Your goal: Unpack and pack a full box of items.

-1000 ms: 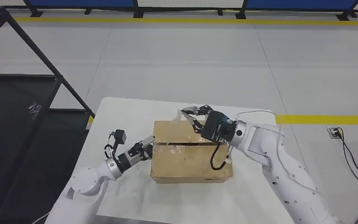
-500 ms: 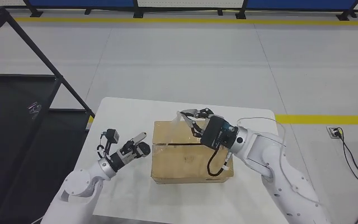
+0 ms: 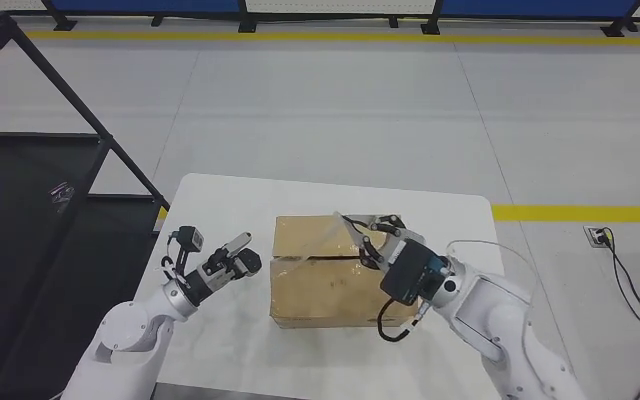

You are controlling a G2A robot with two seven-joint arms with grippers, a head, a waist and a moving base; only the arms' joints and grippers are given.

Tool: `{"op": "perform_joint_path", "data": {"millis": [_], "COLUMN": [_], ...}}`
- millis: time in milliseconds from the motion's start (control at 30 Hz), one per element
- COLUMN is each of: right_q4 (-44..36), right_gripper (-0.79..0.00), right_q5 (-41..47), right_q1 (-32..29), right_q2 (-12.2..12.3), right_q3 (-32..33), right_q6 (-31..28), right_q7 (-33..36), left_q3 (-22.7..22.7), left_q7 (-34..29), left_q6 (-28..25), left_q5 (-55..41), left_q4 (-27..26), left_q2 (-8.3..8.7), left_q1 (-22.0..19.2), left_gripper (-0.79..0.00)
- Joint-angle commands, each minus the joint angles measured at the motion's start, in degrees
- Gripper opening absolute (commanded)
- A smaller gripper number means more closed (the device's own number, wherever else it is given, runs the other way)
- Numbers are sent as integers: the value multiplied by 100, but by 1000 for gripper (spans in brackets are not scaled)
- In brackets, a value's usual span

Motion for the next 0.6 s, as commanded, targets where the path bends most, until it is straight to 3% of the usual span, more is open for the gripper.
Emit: {"op": "perform_joint_path", "data": {"millis": [0,367,567], "right_q4": [-48,-196,-103], "right_gripper": [-785,-785,-785], "right_q5": [10,-29,19], "right_q1": [-64,-85,-232], "right_q2": [0,-21,-18], "right_q3": [33,1,46], "right_q6": [89,288,328], "right_q7": [-39,326,516], "left_q3": [2,-66,-283], "left_q7": [-30,-28,-114], "left_q6": [-20,-151,-302], "left_q5": [11,-51,-249], "left_q4": [23,-7,-385], "left_q2": [3,16,42], "left_q1": [4,61,191], "left_gripper": [0,0,0]}}
